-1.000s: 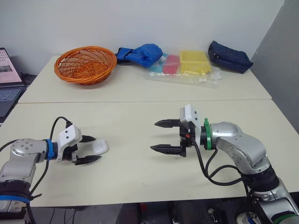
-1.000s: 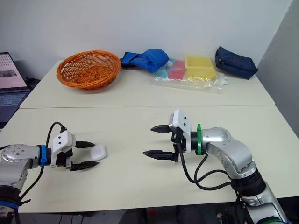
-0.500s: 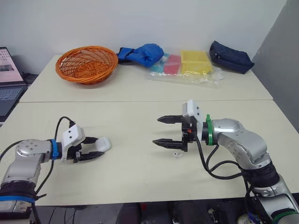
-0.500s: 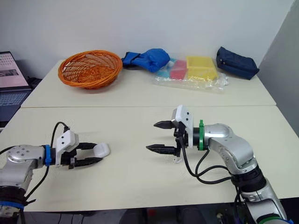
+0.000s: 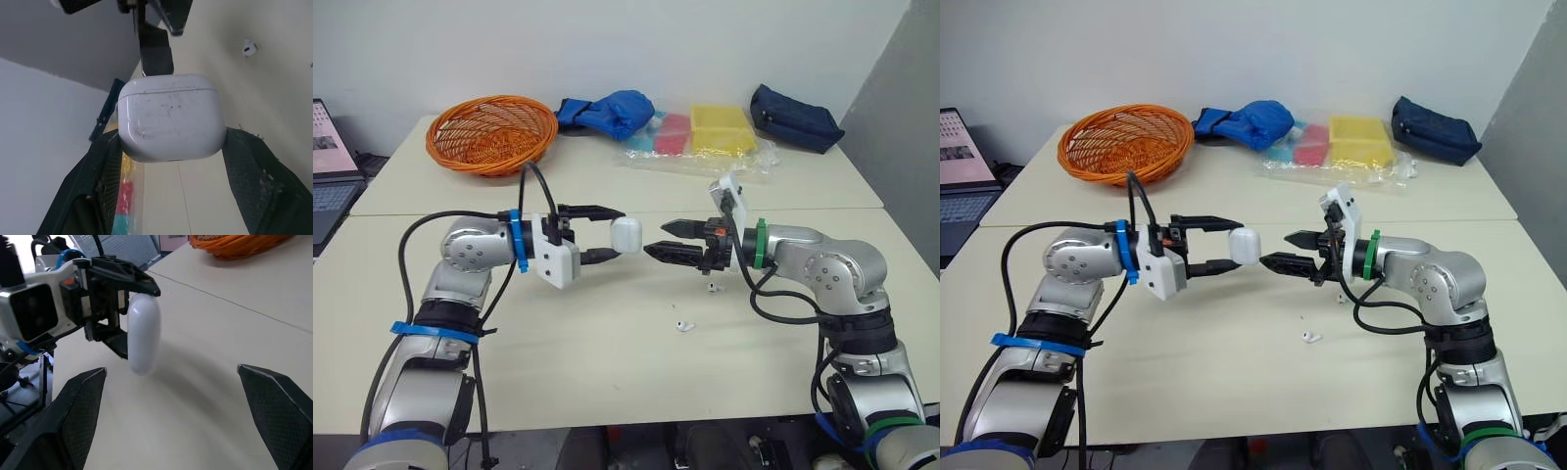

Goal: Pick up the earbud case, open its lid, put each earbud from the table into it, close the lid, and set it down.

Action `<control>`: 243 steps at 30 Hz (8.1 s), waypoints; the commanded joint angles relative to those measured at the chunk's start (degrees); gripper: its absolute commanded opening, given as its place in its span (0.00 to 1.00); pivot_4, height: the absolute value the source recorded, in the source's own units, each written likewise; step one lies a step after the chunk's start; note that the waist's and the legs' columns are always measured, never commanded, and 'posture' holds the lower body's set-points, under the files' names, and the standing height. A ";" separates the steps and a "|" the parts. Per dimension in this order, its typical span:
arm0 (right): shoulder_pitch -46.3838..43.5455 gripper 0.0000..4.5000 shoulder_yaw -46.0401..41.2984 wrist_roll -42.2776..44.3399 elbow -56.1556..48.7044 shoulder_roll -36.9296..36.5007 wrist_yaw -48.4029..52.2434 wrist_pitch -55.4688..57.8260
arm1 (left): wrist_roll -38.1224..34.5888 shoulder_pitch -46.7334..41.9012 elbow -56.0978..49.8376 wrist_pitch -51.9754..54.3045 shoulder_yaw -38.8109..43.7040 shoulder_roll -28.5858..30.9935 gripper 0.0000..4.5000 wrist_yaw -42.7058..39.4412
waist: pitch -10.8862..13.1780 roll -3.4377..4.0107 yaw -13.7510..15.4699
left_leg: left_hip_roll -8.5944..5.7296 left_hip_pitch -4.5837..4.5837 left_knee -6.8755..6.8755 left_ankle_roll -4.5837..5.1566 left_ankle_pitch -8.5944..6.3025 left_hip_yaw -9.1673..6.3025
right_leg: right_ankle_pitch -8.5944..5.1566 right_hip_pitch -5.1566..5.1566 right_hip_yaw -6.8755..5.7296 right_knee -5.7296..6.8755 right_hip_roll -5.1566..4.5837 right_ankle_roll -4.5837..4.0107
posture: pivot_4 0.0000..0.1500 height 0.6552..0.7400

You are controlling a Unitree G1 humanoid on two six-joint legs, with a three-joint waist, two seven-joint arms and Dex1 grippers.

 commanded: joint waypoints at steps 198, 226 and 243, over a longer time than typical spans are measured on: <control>-7.12 0.81 17.81 -34.76 -4.77 -4.93 9.96 -21.17 | -5.03 -16.95 -16.02 71.26 -12.77 1.22 0.16 -23.59 | 0.02 0.03 0.02 | 0.02 -0.17 0.25 0.01 0.00 -0.17 | -0.06 -0.16 -0.05 0.17 0.42 -0.13 | 1.00 1.00; -14.06 0.99 3.52 -9.96 -5.99 -11.87 9.93 -0.49 | -45.86 6.39 -36.10 114.31 12.48 -9.33 0.16 -1.89 | 0.03 0.04 0.00 | -0.02 0.14 0.86 0.01 0.00 -0.19 | 0.06 0.24 -0.01 0.58 0.29 -0.05 | 1.00 1.00; -13.68 0.99 5.15 -9.39 -5.58 -12.99 11.27 -0.75 | -45.80 6.00 -34.60 111.13 10.34 -6.78 0.16 -3.31 | 0.03 0.05 0.00 | 0.00 0.04 0.71 0.01 0.00 -0.20 | 0.05 0.20 -0.04 0.34 0.30 -0.06 | 1.00 1.00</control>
